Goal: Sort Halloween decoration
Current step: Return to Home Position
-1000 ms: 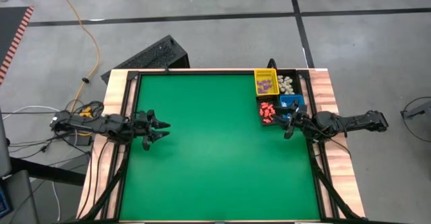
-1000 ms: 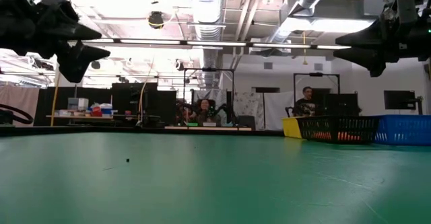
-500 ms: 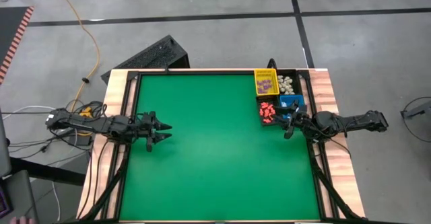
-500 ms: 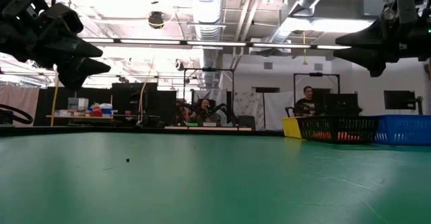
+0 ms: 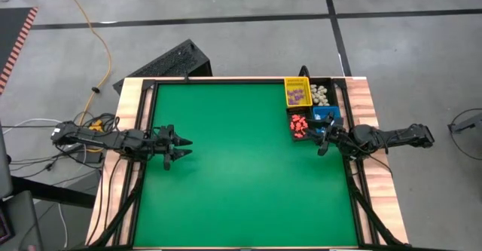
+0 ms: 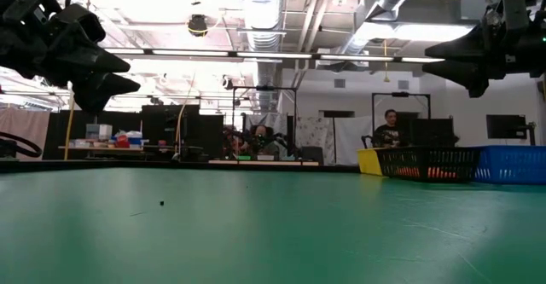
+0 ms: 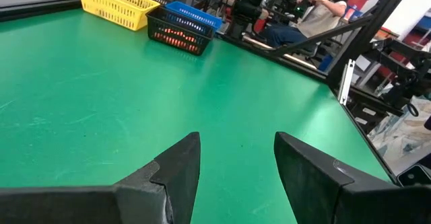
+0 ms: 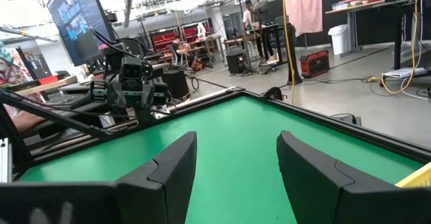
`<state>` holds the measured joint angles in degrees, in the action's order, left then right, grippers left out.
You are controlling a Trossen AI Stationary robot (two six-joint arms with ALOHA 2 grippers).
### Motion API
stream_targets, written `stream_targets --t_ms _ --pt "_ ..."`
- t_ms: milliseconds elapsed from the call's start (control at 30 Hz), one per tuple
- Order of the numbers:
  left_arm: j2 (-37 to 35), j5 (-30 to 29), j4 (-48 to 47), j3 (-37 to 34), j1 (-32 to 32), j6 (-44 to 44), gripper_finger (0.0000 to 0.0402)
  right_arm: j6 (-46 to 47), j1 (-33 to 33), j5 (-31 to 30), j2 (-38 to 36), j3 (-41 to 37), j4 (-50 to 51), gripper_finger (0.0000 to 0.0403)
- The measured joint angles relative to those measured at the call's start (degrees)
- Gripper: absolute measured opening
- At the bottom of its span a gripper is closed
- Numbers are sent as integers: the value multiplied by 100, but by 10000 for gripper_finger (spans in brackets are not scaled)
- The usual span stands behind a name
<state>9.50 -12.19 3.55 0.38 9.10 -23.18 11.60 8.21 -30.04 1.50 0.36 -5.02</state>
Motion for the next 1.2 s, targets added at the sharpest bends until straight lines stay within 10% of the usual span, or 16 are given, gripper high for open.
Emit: stream_targets --t_ms 1200 --pt "326 2 2 0 0 2 180 0 0 0 0 0 -2 224"
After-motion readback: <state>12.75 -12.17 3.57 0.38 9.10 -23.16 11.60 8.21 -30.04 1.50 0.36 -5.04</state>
